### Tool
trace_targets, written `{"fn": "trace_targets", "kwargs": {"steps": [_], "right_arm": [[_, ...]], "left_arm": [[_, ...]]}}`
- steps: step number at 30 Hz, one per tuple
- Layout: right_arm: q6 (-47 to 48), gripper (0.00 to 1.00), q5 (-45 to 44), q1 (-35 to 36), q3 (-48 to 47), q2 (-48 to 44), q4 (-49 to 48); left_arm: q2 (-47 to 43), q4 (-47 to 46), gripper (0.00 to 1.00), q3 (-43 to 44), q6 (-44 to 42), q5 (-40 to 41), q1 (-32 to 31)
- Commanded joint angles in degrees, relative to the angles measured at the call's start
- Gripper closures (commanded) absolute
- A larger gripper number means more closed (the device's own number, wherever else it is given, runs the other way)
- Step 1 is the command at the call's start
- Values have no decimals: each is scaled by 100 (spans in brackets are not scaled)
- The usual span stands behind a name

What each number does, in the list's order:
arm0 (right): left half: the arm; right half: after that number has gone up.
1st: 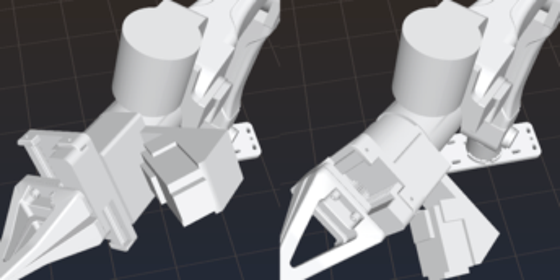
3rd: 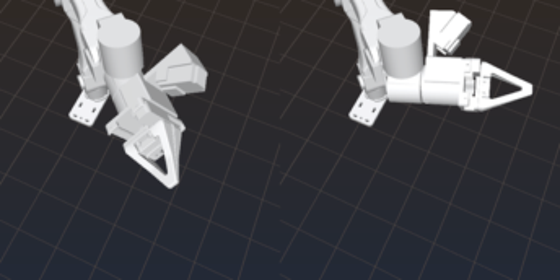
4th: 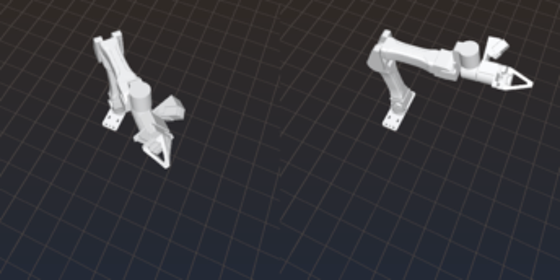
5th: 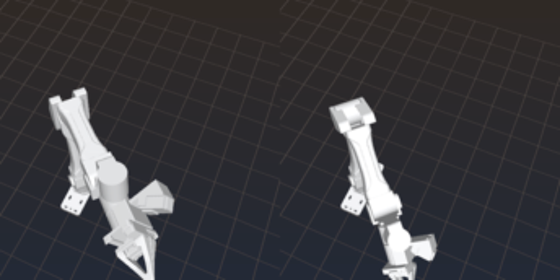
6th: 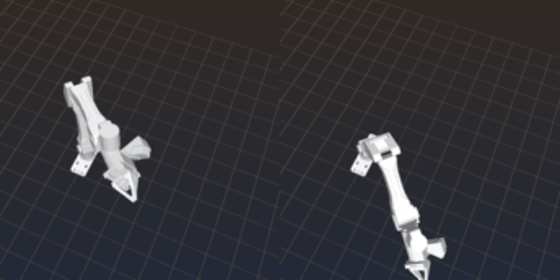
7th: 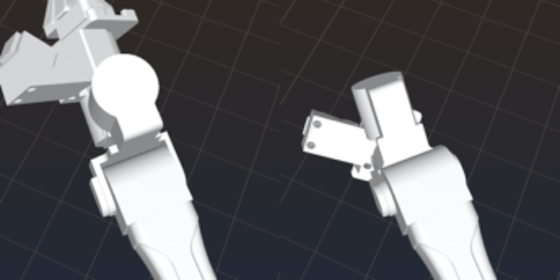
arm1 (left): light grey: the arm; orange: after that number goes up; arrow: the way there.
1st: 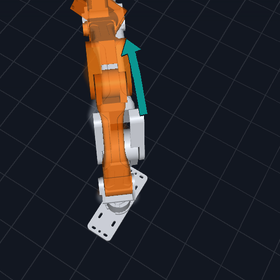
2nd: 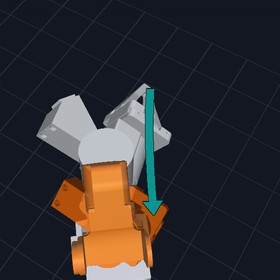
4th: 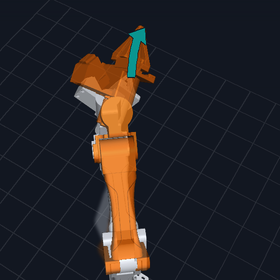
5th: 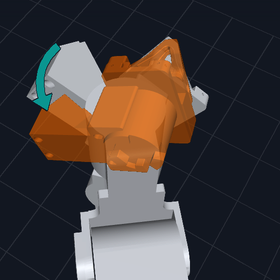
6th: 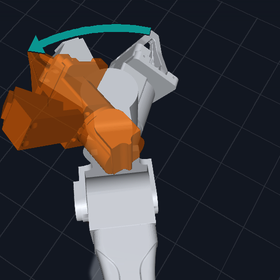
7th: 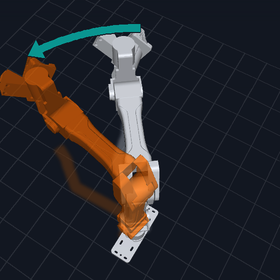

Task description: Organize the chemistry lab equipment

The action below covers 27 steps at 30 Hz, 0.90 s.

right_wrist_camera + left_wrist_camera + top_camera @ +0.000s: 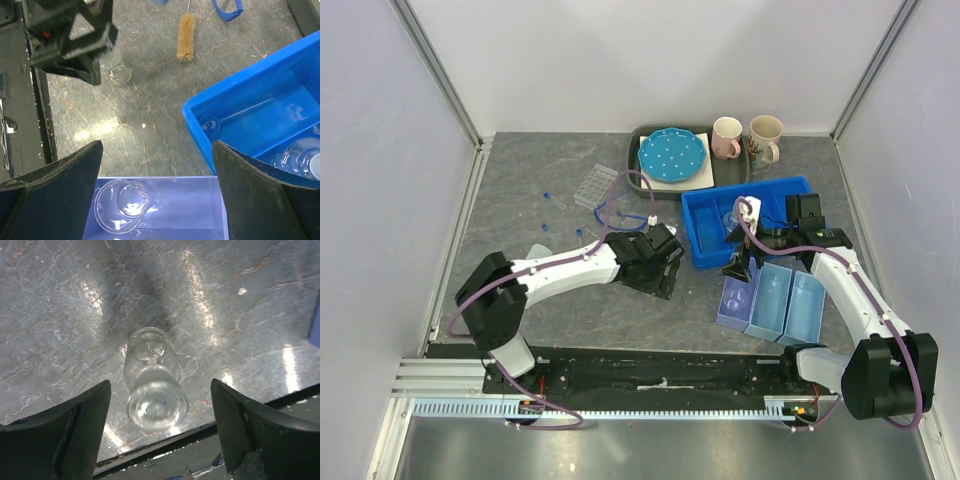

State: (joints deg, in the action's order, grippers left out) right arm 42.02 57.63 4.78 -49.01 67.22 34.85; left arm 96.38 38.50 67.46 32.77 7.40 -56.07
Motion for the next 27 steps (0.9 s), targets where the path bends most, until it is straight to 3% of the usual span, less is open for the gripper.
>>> {"fn": "trace_targets", "kwargs": {"steps": [1, 9, 17, 20, 27], "right_arm": [[675, 2, 293, 23, -223, -34, 302], [1615, 2, 302, 163, -486, -166, 1118], [2855, 2, -629, 1639, -583, 63, 1305], [2462, 2, -1145, 2341, -714, 291, 788], [1968, 2, -2491, 3591, -1153, 1240, 75]], "left_arm": [[-760, -88, 13, 4, -34, 60, -35], [-2069, -141, 6, -259, -797, 279, 201], [-3642, -299, 0, -883, -2063, -458, 2486], [-4020, -352, 0, -1077, -2538, -73, 2760], [-4619, -844, 0, -1876, -2416, 604, 2769]]}}
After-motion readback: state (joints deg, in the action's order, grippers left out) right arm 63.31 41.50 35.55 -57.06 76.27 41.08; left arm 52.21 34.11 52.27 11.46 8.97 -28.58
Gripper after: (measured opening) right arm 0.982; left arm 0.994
